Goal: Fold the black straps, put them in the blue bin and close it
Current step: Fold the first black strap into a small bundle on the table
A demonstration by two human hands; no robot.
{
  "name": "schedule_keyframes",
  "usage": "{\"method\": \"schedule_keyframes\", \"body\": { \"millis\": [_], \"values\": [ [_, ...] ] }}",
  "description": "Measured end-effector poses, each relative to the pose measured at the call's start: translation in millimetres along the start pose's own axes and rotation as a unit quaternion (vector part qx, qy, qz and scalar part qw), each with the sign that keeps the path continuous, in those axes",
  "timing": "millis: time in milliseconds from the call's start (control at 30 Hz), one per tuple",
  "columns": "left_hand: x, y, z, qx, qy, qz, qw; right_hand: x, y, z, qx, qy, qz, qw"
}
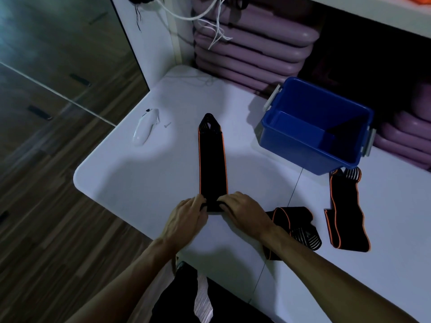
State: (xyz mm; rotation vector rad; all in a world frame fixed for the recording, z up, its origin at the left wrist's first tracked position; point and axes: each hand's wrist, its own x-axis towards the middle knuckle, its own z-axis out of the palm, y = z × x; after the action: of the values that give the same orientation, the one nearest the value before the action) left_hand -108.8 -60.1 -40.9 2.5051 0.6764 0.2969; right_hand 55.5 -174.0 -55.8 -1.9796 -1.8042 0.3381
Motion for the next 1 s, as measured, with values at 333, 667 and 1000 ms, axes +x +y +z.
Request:
{"method": "schedule_keyframes", "body": {
  "millis": [333, 667, 1000],
  "values": [
    [54.9, -0.4, 12.9, -0.040, 0.013, -0.149, 0.988, 45.5, 0.8, -2.9, 0.152, 0.035, 0.239, 0.958],
    [58.0, -4.9, 16.2, -0.050, 0.058, -0.150, 0.986, 14.1, -13.1, 11.5, -0.079, 0.040, 0.163, 0.983],
    [24.2, -53.7, 10.3, 0.071, -0.049, 0.124, 0.988, 4.1, -13.2, 37.8, -0.108, 0.012, 0.140, 0.984]
  ]
}}
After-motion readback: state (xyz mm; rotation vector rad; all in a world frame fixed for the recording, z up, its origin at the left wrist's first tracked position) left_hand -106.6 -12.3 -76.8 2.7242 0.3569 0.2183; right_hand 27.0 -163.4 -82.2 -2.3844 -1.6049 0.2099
